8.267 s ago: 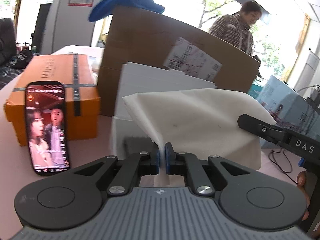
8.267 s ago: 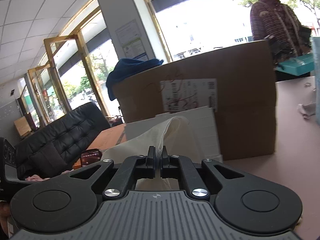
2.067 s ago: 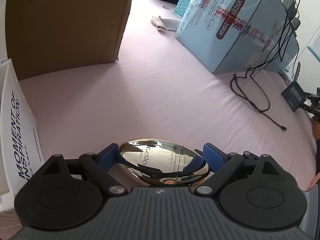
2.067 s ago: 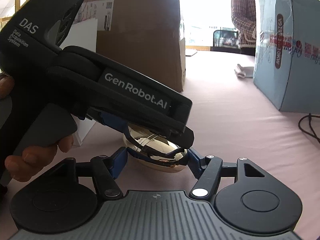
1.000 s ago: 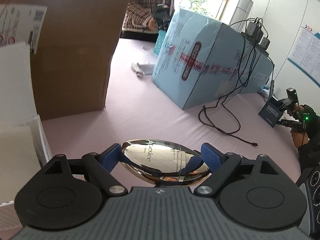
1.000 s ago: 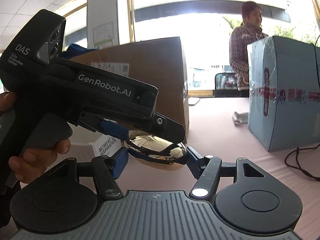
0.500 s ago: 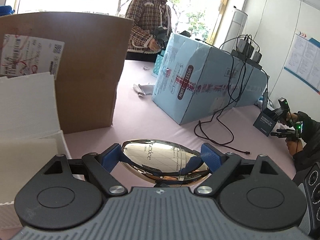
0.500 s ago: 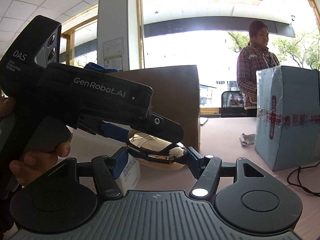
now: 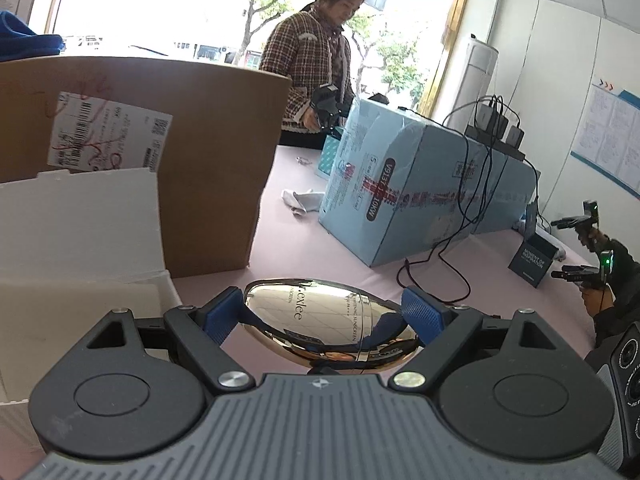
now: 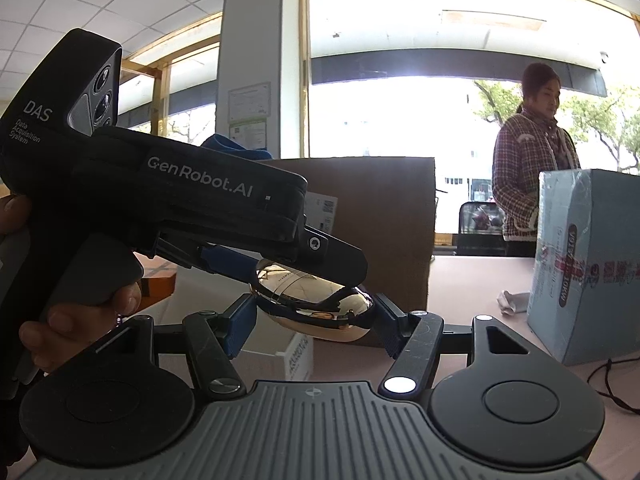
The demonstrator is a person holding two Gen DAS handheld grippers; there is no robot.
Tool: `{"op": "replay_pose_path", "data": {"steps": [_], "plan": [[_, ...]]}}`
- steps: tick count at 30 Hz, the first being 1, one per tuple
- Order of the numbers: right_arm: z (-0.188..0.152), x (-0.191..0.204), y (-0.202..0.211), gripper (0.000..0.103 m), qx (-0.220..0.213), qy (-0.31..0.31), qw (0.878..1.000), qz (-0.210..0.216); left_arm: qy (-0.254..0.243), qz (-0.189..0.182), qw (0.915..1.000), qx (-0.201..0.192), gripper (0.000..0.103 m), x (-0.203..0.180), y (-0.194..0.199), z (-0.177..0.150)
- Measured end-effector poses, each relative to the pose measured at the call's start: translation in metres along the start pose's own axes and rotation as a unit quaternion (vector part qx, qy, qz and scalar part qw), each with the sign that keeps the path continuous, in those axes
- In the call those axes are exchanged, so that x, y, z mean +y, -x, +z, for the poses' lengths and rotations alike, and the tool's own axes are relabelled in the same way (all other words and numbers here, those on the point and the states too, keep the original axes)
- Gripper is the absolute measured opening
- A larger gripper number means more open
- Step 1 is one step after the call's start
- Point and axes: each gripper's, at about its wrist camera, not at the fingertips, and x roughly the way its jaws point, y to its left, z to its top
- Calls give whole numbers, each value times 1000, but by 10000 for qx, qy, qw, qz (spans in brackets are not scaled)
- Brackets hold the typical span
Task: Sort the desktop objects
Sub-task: 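Lift the gold egg with the left gripper and carry it into the white foam box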
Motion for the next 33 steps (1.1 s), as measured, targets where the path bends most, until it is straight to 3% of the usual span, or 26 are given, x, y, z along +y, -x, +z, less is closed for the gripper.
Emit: {"op": "replay_pose_path", "data": {"steps": [13, 27, 33], "plan": [[5, 36, -45, 60, 147, 201, 9982, 553, 319, 567, 9978, -133, 85, 53, 24, -2], [9, 70, -97, 60, 510, 143, 9900, 1307, 659, 1307, 9891, -169, 85, 114, 37, -10], [11, 74, -112, 60, 715, 77, 9863, 1486, 810, 1456, 9860, -92, 85, 134, 31, -12]]}}
